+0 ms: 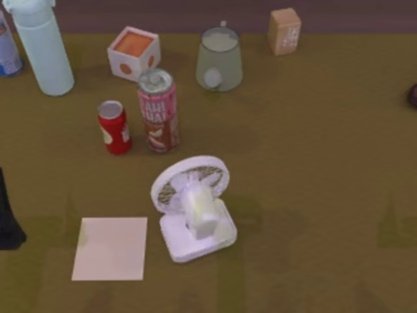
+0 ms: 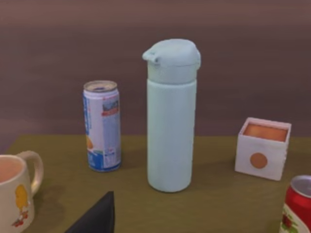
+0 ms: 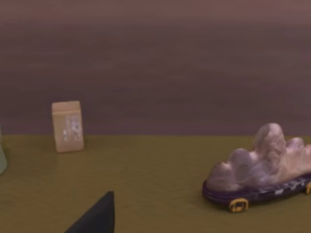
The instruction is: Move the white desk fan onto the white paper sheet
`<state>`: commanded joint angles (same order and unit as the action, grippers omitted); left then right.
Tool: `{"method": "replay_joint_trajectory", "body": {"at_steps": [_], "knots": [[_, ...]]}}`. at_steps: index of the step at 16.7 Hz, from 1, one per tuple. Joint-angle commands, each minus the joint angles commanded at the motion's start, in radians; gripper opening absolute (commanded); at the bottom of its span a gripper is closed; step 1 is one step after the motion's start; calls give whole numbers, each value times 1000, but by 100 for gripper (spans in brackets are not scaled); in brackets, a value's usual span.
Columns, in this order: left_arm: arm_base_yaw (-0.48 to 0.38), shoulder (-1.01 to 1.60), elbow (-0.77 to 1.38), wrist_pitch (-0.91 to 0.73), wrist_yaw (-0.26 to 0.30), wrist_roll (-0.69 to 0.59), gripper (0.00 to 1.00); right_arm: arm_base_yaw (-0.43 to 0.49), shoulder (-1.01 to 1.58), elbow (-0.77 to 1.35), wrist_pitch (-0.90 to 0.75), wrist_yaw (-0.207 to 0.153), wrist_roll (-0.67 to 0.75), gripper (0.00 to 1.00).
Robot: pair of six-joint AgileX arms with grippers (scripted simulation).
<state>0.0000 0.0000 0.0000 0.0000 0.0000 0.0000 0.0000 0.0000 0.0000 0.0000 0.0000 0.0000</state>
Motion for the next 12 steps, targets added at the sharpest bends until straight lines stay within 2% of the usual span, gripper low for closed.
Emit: {"method": "replay_joint_trajectory", "body": {"at_steps": [3,6,12], "knots": [[-4,10,9,-10,0,4,100,0,0,0,0,0,0,100],[-42,104,97,-97,-1,41,100,0,0,0,0,0,0,100],[-191,557,519,-434,-4,170,100,0,0,0,0,0,0,100]]}}
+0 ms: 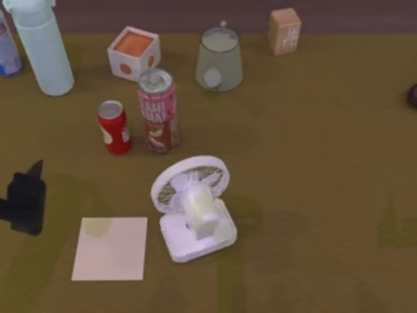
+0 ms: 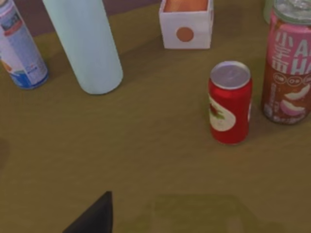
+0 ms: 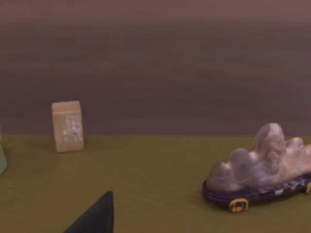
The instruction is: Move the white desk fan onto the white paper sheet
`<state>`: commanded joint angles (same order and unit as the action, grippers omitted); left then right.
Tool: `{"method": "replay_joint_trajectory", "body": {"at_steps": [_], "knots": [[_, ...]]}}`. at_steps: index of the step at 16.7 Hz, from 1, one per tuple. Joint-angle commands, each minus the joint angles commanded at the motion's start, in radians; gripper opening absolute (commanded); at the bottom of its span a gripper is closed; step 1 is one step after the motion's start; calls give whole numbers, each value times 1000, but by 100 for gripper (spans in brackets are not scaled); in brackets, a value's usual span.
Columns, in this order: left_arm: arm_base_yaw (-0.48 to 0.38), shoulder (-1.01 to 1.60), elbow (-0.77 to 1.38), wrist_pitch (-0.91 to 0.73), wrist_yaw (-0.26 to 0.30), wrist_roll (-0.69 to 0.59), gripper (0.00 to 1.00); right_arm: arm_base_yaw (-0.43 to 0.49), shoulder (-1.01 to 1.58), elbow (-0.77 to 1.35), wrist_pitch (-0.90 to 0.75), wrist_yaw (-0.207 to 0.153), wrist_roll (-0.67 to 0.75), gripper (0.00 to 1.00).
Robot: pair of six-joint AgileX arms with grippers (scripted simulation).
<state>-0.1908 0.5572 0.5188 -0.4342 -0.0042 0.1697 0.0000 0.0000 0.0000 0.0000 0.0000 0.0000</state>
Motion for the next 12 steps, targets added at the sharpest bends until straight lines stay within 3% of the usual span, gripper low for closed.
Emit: {"method": "replay_joint_trajectory", "body": {"at_steps": [12], "knots": [[-362,1169,1113,-747,7,284,100,0,0,0,0,0,0,100]]}}
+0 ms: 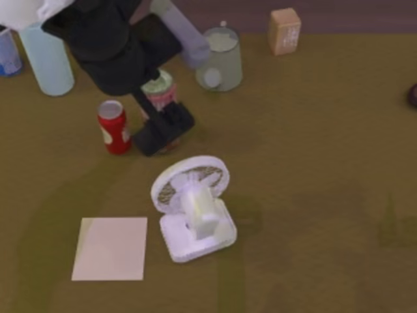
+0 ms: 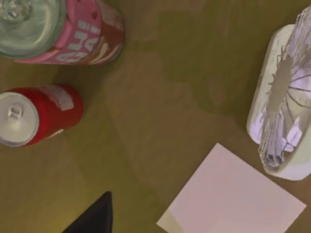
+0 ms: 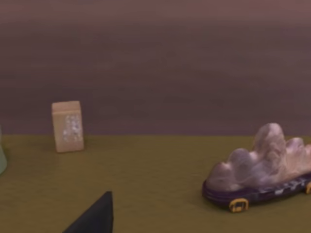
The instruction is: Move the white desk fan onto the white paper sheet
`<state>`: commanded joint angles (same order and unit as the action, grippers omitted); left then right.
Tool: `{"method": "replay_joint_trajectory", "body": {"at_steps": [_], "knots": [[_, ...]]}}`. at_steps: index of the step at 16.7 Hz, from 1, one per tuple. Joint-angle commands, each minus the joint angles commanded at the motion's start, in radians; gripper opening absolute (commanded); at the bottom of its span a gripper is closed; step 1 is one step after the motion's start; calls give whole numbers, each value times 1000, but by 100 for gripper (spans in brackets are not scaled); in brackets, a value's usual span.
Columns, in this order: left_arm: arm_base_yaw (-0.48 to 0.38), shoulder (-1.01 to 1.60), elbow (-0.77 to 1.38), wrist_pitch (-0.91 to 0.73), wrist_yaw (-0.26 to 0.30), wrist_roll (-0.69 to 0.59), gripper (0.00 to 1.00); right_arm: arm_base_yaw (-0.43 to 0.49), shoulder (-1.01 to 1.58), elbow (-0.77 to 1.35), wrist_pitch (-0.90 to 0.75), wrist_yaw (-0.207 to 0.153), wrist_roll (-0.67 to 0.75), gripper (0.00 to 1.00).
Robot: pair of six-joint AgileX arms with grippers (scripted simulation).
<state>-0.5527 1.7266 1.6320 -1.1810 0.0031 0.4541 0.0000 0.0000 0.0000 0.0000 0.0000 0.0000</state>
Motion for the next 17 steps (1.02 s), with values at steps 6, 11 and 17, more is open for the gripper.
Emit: {"method": "replay_joint_trajectory", "body": {"at_steps": [6,11,17], "knots": [[-97,308,262,-223,-2,82,100,0,0,0,0,0,0,100],[-105,331,279,-242,-3,89,100,0,0,0,0,0,0,100],[-102,329,168,-132,-3,91,100,0,0,0,0,0,0,100]]}}
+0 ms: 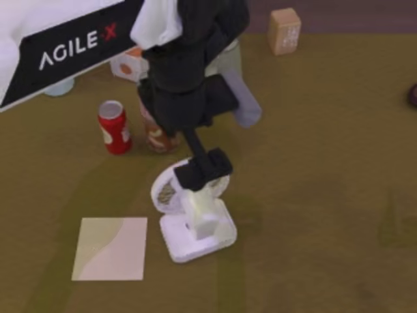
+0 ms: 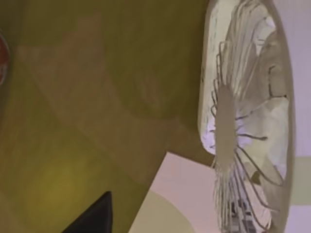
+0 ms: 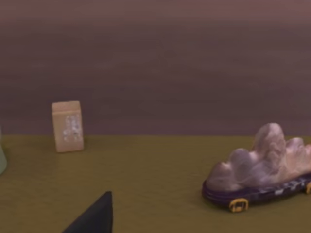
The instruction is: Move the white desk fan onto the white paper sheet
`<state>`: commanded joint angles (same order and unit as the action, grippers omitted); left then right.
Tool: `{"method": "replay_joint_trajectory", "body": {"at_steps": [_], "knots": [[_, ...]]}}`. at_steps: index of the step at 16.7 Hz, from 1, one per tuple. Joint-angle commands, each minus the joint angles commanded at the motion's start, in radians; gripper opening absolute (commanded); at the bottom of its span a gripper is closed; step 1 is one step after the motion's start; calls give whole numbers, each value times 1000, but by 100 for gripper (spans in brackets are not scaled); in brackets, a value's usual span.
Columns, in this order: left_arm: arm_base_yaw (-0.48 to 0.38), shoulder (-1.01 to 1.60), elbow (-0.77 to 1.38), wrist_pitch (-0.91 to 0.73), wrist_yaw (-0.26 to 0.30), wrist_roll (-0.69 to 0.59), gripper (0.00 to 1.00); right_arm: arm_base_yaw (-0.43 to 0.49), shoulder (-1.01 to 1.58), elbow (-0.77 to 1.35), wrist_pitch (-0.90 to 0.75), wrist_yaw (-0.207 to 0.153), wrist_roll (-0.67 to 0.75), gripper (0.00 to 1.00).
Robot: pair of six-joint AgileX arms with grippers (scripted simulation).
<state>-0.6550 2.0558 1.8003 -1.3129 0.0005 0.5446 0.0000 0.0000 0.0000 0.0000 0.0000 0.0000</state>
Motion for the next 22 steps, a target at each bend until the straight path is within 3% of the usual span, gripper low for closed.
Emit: {"method": "replay_joint_trajectory", "body": {"at_steps": [7,20,22], "knots": [[0,3,-85,87,0,0,100,0,0,0,0,0,0,100],[0,3,-85,87,0,0,2,0,0,0,0,0,0,100],[0,3,-85,87,0,0,0,0,0,0,0,0,0,100]]}}
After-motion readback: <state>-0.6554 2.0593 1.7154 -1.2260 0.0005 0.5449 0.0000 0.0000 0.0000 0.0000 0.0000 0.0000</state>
